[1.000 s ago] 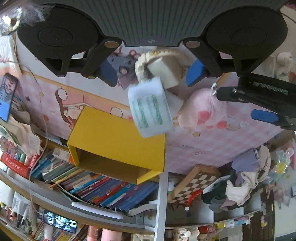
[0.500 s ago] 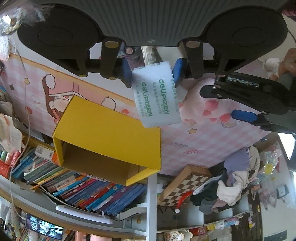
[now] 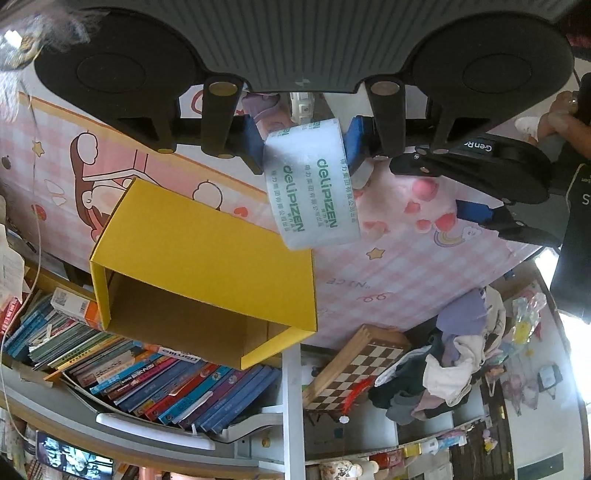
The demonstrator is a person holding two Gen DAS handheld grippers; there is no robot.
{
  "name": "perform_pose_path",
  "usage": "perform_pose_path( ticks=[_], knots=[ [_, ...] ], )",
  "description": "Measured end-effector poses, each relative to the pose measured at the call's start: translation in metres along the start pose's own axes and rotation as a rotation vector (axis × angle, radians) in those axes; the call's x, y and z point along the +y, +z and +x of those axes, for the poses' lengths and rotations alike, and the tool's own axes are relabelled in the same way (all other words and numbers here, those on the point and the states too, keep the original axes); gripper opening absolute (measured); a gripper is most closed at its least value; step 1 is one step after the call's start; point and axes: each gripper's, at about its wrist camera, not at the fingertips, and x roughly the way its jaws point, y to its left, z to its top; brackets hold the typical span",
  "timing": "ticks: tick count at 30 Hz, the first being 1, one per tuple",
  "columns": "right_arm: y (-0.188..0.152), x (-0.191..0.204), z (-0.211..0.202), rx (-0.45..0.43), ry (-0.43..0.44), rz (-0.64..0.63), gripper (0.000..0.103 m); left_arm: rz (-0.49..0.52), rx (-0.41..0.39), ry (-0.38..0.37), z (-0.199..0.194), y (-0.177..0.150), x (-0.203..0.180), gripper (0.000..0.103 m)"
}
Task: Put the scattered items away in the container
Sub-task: 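Carry the pink pig and tape roll toward the yellow box with both tools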
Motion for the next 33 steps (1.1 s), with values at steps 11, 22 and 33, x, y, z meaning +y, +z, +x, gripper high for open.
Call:
perform_pose_path(
  ticks=[11, 22, 33],
  knots=[
    [0.002, -0.004, 0.001, 0.002, 0.005, 0.023, 0.041, -0.057, -0.012, -0.014, -0.007, 0.000, 0.015, 0.070],
    [0.012, -0.014, -0.012, -0.027, -0.007, 0.060, 0.041, -0.085, -0.103, -0.018, -0.033, 0.011, 0.023, 0.069],
    [0.025, -0.024, -0.027, -0.047, -0.013, 0.055, 0.041, -0.002, -0.221, -0.107, -0.066, 0.039, 0.000, 0.070]
  ],
)
